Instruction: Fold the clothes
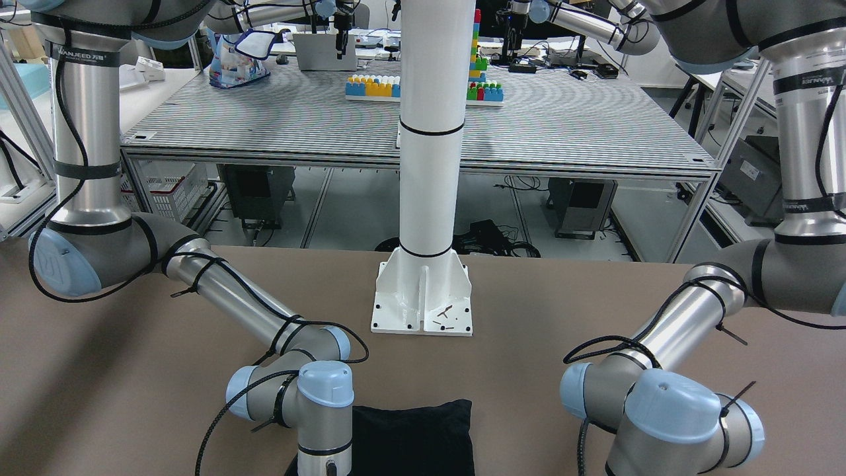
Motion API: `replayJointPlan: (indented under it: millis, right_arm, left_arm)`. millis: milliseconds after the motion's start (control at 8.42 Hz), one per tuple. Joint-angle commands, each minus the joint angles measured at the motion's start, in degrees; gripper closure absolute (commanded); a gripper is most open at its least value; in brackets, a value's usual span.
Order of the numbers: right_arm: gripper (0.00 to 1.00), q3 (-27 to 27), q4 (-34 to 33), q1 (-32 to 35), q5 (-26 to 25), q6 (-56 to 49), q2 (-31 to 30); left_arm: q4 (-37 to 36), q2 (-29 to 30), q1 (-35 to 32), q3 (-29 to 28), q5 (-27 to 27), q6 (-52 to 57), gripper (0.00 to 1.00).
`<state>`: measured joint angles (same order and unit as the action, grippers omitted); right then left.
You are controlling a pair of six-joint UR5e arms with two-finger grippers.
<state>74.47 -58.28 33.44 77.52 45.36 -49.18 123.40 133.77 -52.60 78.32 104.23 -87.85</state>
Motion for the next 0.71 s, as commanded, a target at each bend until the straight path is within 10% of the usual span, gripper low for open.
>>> replayJointPlan:
  millis: [0,594]
  right_arm:
    - [0.89,0.1,0.0,0.0,0.0,0.0,0.0]
    - [0.75,0.1,0.0,0.1,-0.1,0.2,0.0]
  left_arm:
    - [0.0,0.2,0.0,-0.4,0.0,0.0,0.00]
    - [0.0,0.2,0.0,-0.5,0.0,0.1,0.00]
